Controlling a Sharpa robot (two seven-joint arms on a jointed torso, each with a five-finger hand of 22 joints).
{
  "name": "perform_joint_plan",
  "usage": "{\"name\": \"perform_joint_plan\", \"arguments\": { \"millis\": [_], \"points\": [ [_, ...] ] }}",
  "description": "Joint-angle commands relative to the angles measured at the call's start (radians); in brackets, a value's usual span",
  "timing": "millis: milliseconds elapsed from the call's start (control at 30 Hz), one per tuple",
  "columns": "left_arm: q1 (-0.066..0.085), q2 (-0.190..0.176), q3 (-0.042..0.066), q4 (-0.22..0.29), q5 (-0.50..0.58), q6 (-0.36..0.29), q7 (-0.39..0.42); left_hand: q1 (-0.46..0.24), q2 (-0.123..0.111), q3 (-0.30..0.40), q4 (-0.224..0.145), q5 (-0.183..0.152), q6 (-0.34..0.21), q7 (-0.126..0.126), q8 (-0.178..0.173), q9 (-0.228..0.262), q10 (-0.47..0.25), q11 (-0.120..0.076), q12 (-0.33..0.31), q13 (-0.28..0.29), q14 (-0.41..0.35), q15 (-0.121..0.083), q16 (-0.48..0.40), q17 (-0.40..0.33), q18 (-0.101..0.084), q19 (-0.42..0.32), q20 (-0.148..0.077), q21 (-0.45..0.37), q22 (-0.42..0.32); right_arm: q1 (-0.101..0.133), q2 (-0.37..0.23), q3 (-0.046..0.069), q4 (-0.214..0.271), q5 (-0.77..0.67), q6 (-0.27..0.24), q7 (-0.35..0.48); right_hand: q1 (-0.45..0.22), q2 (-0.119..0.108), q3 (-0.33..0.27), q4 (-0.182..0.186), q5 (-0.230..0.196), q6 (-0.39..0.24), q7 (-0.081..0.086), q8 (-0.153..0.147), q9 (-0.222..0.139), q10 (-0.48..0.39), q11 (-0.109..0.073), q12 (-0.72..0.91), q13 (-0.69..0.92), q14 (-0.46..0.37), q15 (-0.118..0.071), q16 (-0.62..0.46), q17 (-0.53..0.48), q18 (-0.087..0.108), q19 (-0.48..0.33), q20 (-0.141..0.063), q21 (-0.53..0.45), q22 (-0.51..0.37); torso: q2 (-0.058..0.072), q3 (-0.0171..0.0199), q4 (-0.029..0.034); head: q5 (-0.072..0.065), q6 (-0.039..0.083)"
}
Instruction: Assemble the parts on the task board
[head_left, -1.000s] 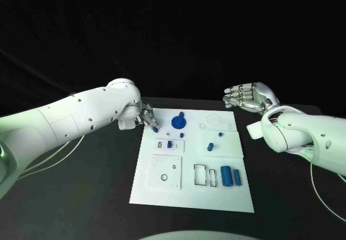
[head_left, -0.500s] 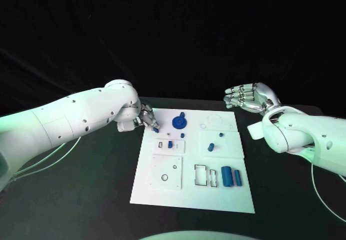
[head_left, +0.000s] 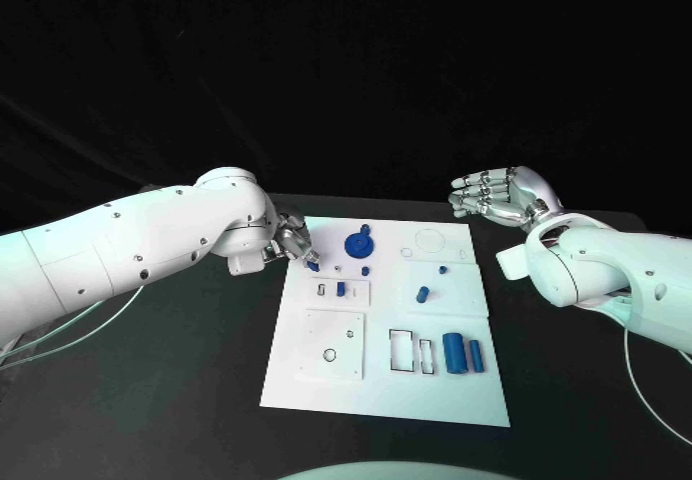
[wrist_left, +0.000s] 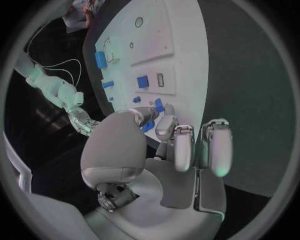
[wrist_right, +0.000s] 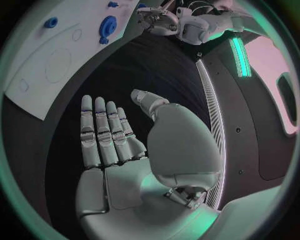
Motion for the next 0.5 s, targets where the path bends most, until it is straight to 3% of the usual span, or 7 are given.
{"name": "perform_joint_plan", "arguments": {
  "millis": [33,500],
  "points": [
    [-0.005,-0.012,0.000,0.031,-0.045,-0.042,0.023,-0.011,-0.003,0.154,-0.151,0.006,0.006,-0.006,0.007,0.080,0.006,0.000,0.006,0.002,0.102,-0.003,0.004,0.247,-0.004,0.048,-0.001,0.002,0.190,-0.002,0.000,0.000,0.001,-0.004,0.014,0.010,-0.004,0.008,-0.006,0.002,-0.001,-0.008,0.010,0.002,-0.001,-0.006,0.000,-0.002,-0.001,-0.001,0.006,-0.004,-0.001,0.011,0.002,0.005,-0.007,-0.001,0.000,-0.0008,0.0004,0.000,-0.001],
    [-0.026,-0.046,-0.001,0.113,-0.131,-0.081,0.045,-0.018,-0.010,0.154,-0.153,0.014,0.010,-0.008,0.010,0.082,0.011,-0.001,0.010,0.007,0.102,-0.004,0.005,0.248,-0.004,0.049,-0.001,0.003,0.193,-0.008,0.000,0.000,0.001,-0.003,0.016,0.011,-0.004,0.009,-0.007,0.003,-0.001,-0.008,0.010,0.002,-0.002,-0.007,0.000,-0.002,-0.001,-0.002,0.006,-0.005,-0.001,0.011,0.002,0.005,-0.007,-0.003,0.002,-0.0009,-0.0007,0.004,-0.006]
  ]
}}
